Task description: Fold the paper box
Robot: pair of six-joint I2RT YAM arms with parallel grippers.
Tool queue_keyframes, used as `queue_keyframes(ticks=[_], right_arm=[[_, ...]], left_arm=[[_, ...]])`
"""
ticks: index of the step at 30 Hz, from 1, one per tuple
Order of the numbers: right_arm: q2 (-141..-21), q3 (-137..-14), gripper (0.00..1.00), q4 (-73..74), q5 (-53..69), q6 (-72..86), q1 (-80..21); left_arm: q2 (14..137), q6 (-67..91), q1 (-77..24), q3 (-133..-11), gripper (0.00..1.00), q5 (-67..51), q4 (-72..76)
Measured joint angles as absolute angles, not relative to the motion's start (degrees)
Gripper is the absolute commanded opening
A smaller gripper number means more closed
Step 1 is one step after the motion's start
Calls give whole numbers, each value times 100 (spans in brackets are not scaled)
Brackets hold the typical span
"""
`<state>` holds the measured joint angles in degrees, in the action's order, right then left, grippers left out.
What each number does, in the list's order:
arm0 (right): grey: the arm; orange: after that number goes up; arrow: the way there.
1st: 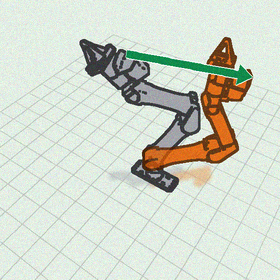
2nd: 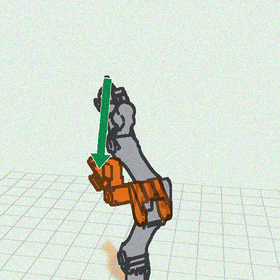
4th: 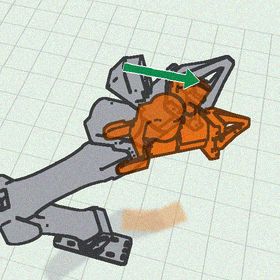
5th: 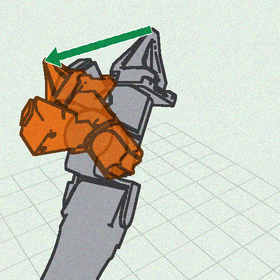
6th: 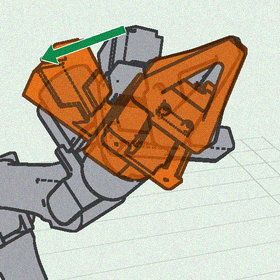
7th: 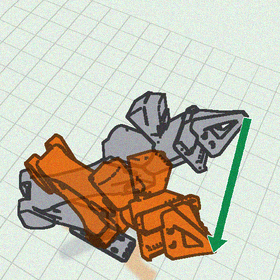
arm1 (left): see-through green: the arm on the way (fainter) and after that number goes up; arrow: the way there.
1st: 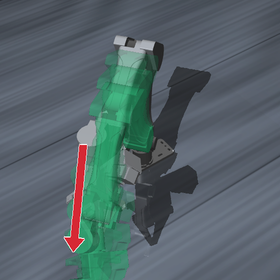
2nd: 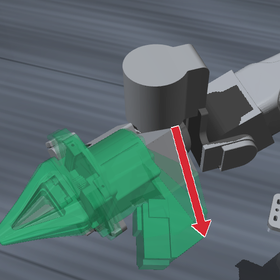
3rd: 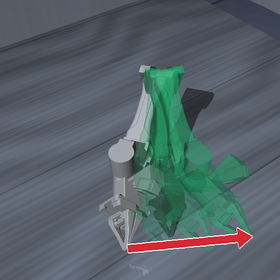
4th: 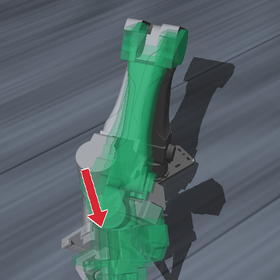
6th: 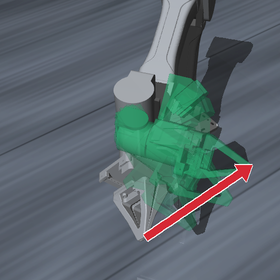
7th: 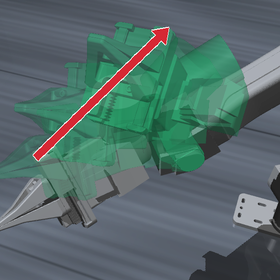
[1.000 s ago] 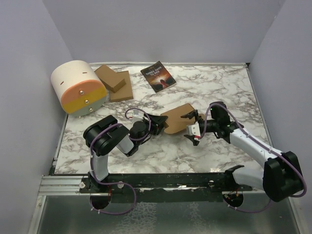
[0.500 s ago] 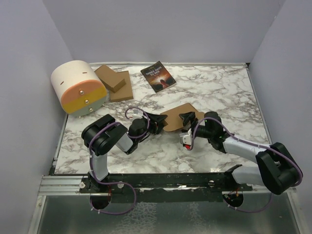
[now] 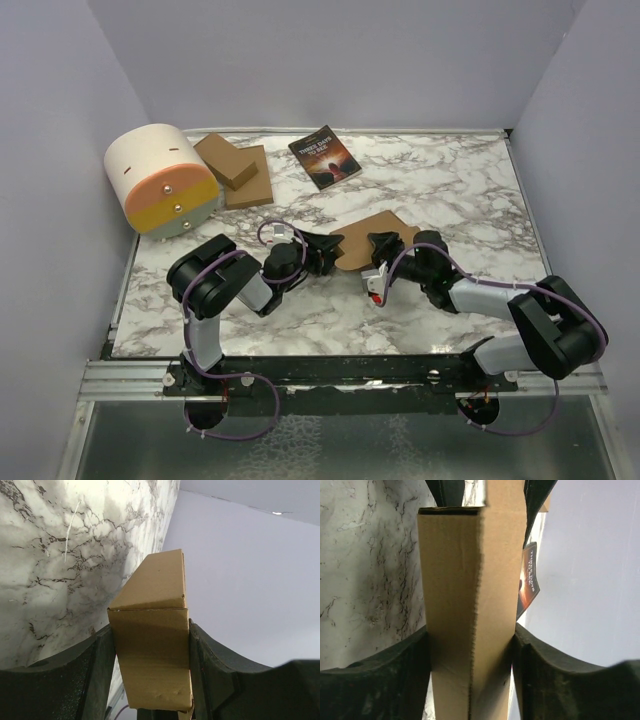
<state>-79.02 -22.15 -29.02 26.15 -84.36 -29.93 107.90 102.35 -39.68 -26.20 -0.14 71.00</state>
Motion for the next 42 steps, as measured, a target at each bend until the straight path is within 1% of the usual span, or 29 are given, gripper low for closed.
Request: queue_keyframes(ticks=[3,6,10,14,16,17,22,26,30,34,36,39,42], right_arm=[[-7898,-2211,51,-2912,2602,-8444,-2995],[-7885,-2211,49,-2915,2600,-8444,-2995],[-7839,-2211,48,-2912,2606,-8374,-2995],[-7754,-2248,47,-2823,2602,-8047,-2998],[-7725,-2335,47,-2735,2602,-7815,-3000],[-7719,-2377,47,-2709,2602,-7732,-3000],[-7634,-2650,47,-2486,2630,-7107,-2978],[-7590,-3109,47,-2058,2829,-6438,-2825],[-7559,-3638,47,-1557,3188,-5605,-2558],[-7616,-4442,47,-871,3804,-4495,-2104],[-7780,-4947,47,-534,4224,-3811,-1872],[-8110,-5505,47,-231,4836,-2803,-1594],[-8602,-5804,47,-36,5566,-1684,-1374]], left_arm=[[10790,10263,-3948,-2617,52,-21,7135],[10790,10294,-3942,-2609,59,-23,7155],[10790,10298,-3931,-2561,72,-23,7258],[10704,10291,-3907,-2412,89,-21,7347],[10545,10265,-3903,-2239,90,-19,7371],[10429,10248,-3892,-2130,94,-14,7380],[9714,10012,-3798,-1597,95,58,7393],[8700,9500,-3673,-1271,99,178,7072],[7275,8503,-3590,-1354,99,456,5874],[5961,7271,-3568,-1855,99,816,4431],[5498,6663,-3557,-2115,99,908,3916],[5170,5850,-3535,-2366,99,913,3395],[5111,5339,-3529,-2383,99,808,3155]])
